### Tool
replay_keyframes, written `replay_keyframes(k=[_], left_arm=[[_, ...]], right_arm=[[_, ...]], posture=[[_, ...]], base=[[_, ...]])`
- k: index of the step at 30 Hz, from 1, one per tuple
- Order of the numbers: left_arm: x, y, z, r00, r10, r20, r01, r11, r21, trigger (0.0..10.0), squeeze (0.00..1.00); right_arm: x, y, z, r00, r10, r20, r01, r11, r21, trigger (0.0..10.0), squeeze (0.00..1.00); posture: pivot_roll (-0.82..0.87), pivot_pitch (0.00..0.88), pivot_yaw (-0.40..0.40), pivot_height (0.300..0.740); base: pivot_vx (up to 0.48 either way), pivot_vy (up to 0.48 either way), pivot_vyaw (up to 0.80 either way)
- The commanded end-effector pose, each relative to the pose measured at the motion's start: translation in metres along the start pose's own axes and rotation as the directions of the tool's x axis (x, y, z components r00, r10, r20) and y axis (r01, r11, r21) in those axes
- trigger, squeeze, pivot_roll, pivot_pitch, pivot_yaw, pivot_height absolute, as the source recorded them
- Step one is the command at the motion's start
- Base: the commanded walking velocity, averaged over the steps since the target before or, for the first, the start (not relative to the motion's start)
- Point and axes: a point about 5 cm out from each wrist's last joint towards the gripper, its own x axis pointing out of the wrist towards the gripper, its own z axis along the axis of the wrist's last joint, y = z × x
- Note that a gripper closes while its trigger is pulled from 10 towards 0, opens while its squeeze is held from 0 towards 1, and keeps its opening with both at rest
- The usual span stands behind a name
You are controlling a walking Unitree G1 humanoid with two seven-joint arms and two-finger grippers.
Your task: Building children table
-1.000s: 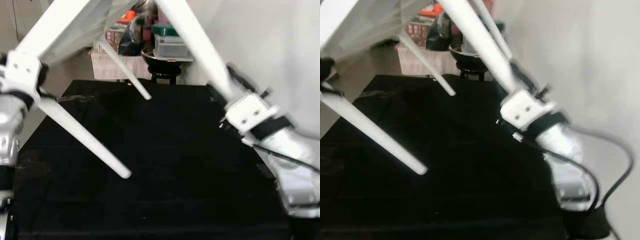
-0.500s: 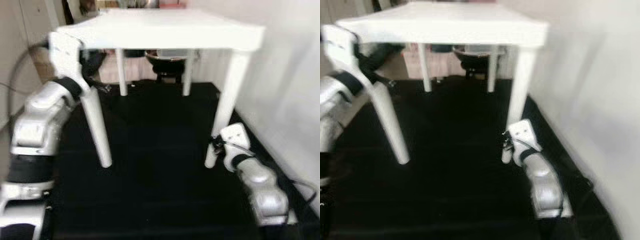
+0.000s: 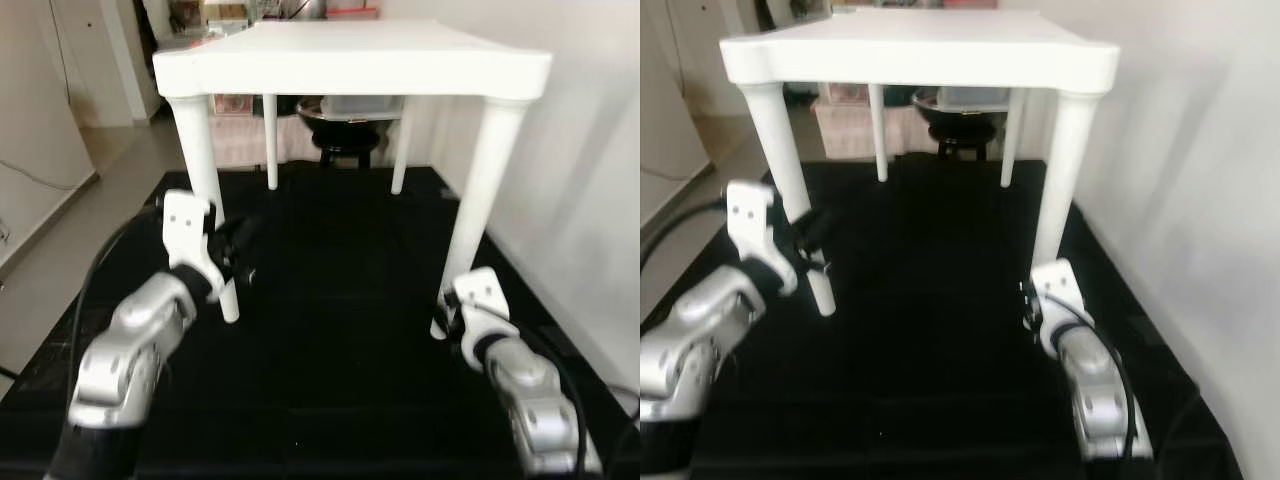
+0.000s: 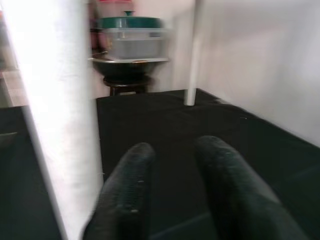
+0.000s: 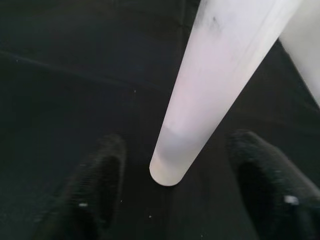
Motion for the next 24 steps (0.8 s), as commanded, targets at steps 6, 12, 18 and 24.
replay_keyframes(k=[6, 12, 18, 24], left_arm=[[-0.023, -0.012, -0.014, 1.000, 0.025, -0.019, -0.024, 0.999, 0.034, 10.0, 1.00], [-0.051, -0.014, -0.052, 0.976, 0.154, -0.153, -0.138, 0.985, 0.107, 10.0, 1.00], [-0.071, -0.010, -0.081, 0.924, 0.263, -0.279, -0.230, 0.962, 0.146, 10.0, 0.00], [-0.085, 0.001, -0.080, 0.886, 0.396, -0.241, -0.364, 0.916, 0.169, 10.0, 0.00]], right_arm=[[-0.026, -0.006, 0.005, 0.994, -0.022, 0.108, 0.018, 0.999, 0.040, 10.0, 1.00], [-0.040, 0.019, 0.009, 0.976, 0.099, 0.192, -0.115, 0.991, 0.073, 10.0, 1.00], [-0.036, 0.044, 0.018, 0.951, 0.185, 0.247, -0.204, 0.977, 0.056, 10.0, 0.00], [-0.024, 0.069, 0.028, 0.918, 0.277, 0.282, -0.287, 0.958, -0.009, 10.0, 0.00]], posture=[[-0.04, 0.000, -0.005, 0.740], [-0.05, 0.000, -0.008, 0.740], [-0.03, 0.000, -0.018, 0.740], [0.00, 0.000, -0.061, 0.740]], base=[[0.000, 0.000, 0.00], [0.000, 0.000, 0.00], [0.000, 0.000, 0.00], [0.000, 0.000, 0.00]])
